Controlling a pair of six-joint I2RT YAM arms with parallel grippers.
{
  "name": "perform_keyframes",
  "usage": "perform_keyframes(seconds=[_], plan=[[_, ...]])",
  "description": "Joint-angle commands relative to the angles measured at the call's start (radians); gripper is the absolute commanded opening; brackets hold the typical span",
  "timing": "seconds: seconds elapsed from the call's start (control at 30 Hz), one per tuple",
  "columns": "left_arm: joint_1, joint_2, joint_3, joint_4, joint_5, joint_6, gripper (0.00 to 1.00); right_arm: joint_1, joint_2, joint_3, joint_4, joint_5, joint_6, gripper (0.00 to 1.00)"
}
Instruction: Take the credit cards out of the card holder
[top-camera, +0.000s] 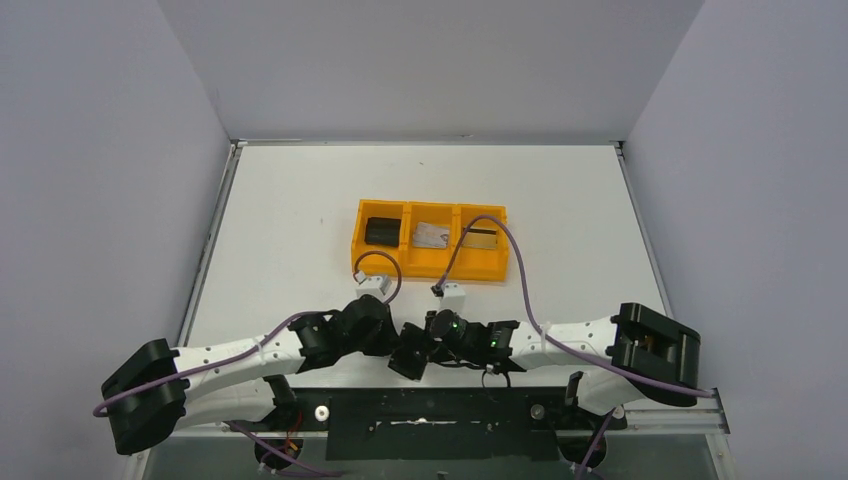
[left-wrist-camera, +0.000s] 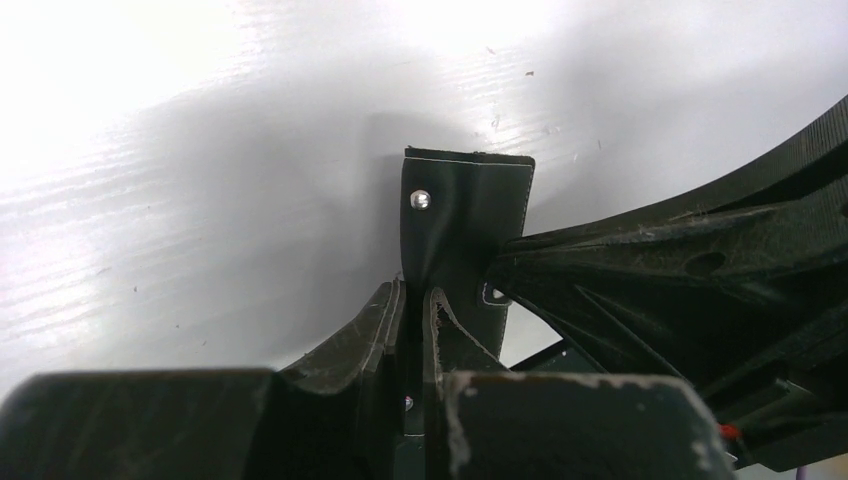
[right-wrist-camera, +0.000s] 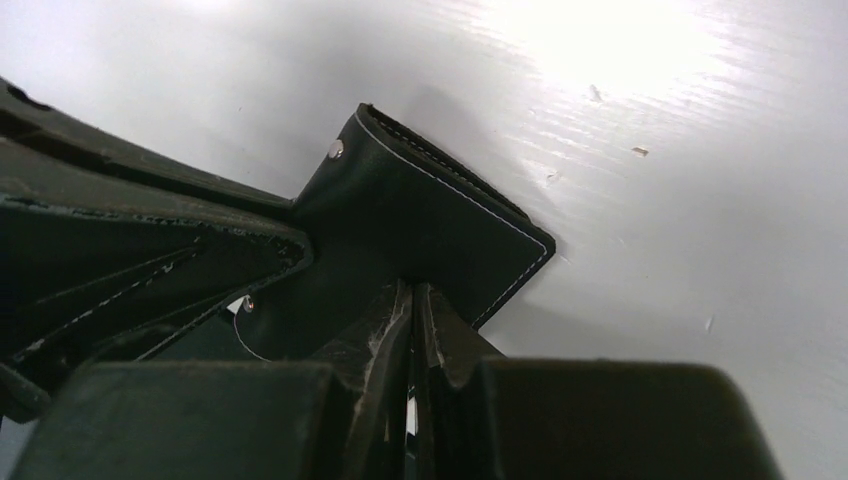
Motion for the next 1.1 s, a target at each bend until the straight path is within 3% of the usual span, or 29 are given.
perform_keyframes(seconds=[0.0,0.17,0.67,0.8,0.9,1.0,1.07], plan=[[0.016,-0.030,0.023,0.061,-0.143,-0.047,0.00,0.027,0.005,-0.059,0.007,-0.217,-0.109,0.00],[0.017,-0.024,0.037,0.004,-0.202,-0.079,0.00,0.030,-0.001,-0.122,0.169,-0.364,-0.155,0.00],[0.055,-0.044,0.036,-0.070,-0.261,-0.114,0.00,0.084,-0.020,-0.192,0.340,-0.545,-0.191,0.00],[0.059,-0.064,0.023,-0.022,-0.209,-0.069,0.00,0.078,-0.070,-0.188,0.240,-0.431,-0.168,0.00],[0.059,-0.097,-0.012,0.052,-0.151,-0.044,0.00,0.029,-0.155,-0.158,0.055,-0.253,-0.118,0.00],[0.057,-0.129,-0.034,0.065,-0.138,-0.058,0.00,-0.024,-0.223,-0.138,-0.098,-0.076,-0.029,0.14],[0.057,-0.140,-0.042,0.061,-0.146,-0.069,0.00,-0.055,-0.248,-0.134,-0.142,-0.044,0.012,0.28]])
